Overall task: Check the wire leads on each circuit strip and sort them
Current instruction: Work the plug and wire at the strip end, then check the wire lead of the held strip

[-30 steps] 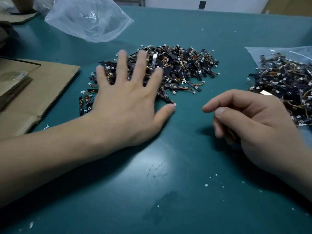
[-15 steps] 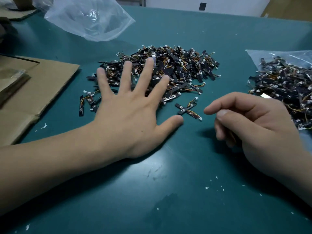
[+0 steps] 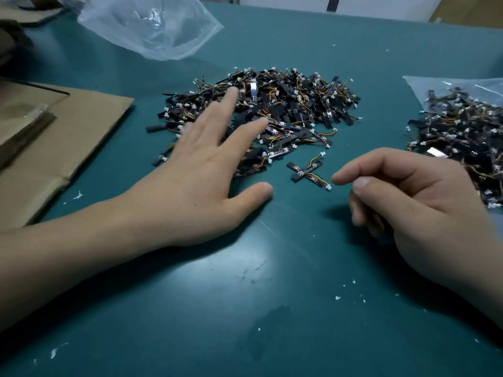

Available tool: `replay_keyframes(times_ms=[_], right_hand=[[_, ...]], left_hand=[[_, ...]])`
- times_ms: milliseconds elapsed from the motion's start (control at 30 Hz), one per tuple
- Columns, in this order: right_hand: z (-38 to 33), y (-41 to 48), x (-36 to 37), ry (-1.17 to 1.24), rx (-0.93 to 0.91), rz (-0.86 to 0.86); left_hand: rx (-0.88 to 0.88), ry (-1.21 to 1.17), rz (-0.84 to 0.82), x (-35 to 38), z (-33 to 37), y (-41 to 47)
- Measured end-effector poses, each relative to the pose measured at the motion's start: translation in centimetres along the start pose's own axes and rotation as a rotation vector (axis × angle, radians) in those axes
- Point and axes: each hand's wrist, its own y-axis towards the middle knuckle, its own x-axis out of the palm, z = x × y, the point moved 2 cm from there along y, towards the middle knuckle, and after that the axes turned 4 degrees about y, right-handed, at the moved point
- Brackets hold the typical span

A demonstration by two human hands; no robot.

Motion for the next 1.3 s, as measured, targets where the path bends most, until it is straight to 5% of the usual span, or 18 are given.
replay_keyframes(times_ms=[100,233,433,733,1000,1200,1300], right_hand=[[-0.1,-0.3,0.0,-0.048,-0.011,0.014],[-0.7,-0.7,-0.1,-0.416,-0.111,0.102],[-0.5,0.0,0.7,-0.829,0.048,-0.051],[-0.3,2.4,0.5,-0.744,0.05,-0.051],[0.7,2.6,0.1,-0.565,0.012,0.068],[-0.3,1.2,-0.2,-0.331,-0.142,0.088],[-0.9,0.3,-0.4,-0.329,-0.22,0.053]], left_hand=[[0.062,-0.013,0.036,-0.1,0.7,-0.2],[-0.153,0.112,0.054,0.0,1.0,0.3],[0.086,-0.072,0.023,0.3,1.8,-0.3],[0.184,0.059,0.002,0.9,4.2,3.4],[0.169,0.186,0.222,-0.1,3.7,3.3],[0.325,-0.099,0.309,-1.5,6.9,2.3],[0.297,-0.311,0.201,-1.6,7.2,1.2]])
